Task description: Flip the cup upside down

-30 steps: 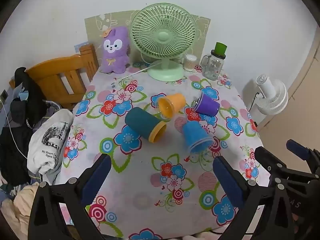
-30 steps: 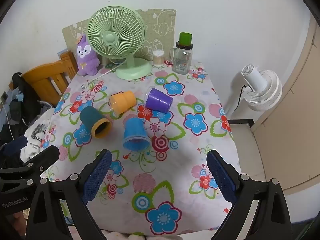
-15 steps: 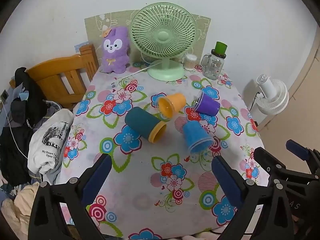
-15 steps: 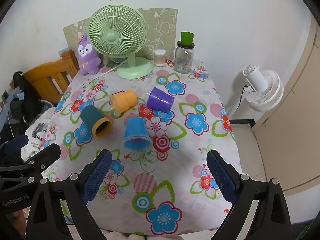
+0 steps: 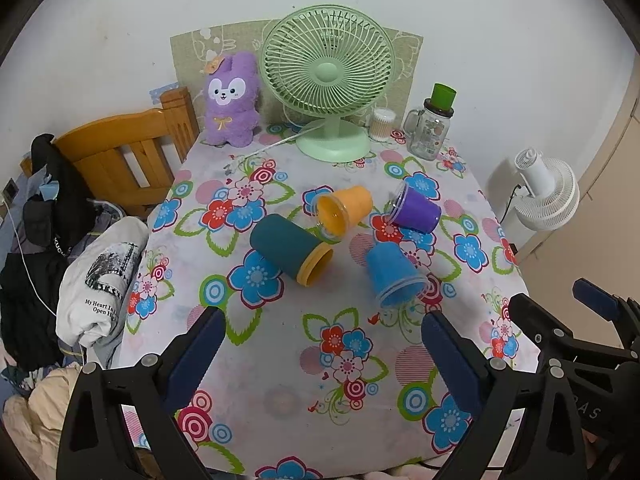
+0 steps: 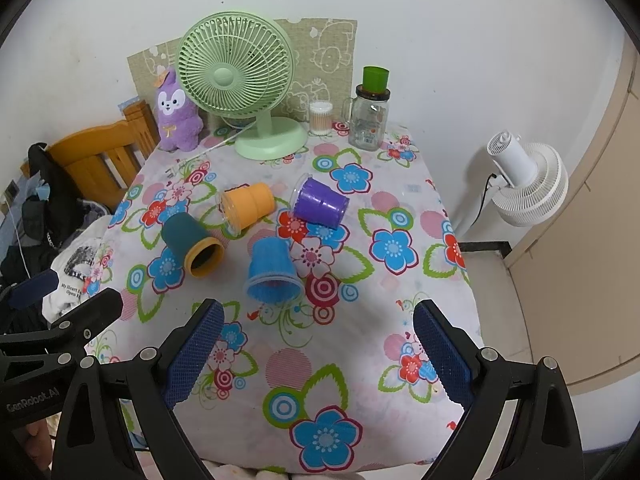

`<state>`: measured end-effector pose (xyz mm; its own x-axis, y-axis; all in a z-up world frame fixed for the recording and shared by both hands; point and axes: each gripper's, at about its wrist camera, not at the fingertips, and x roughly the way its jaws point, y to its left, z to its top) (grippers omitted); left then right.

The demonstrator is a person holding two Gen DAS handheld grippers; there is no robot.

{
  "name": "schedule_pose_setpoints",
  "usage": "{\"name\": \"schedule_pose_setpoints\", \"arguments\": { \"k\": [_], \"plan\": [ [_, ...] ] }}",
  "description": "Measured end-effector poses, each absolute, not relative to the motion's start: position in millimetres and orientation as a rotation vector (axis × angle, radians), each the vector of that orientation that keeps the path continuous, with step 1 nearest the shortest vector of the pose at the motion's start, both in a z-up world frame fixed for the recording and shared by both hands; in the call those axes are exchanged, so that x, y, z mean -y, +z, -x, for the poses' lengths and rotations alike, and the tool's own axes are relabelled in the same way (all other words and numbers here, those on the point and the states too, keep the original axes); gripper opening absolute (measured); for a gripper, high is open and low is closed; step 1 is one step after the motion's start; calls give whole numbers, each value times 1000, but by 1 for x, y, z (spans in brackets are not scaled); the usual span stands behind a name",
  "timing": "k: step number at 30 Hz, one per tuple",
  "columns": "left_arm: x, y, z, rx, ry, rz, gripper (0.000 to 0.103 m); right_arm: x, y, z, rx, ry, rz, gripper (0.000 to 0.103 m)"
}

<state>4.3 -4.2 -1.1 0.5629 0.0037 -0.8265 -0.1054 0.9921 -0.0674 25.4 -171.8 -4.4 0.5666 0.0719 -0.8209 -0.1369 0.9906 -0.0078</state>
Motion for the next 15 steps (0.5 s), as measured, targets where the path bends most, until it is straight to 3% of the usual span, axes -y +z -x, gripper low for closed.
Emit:
{"name": "schedule_pose_setpoints", "arguments": {
  "k": [15],
  "plan": [
    [8, 3, -5, -942, 65, 104, 99, 176, -4, -25, -949, 115, 72, 97]
  ]
}}
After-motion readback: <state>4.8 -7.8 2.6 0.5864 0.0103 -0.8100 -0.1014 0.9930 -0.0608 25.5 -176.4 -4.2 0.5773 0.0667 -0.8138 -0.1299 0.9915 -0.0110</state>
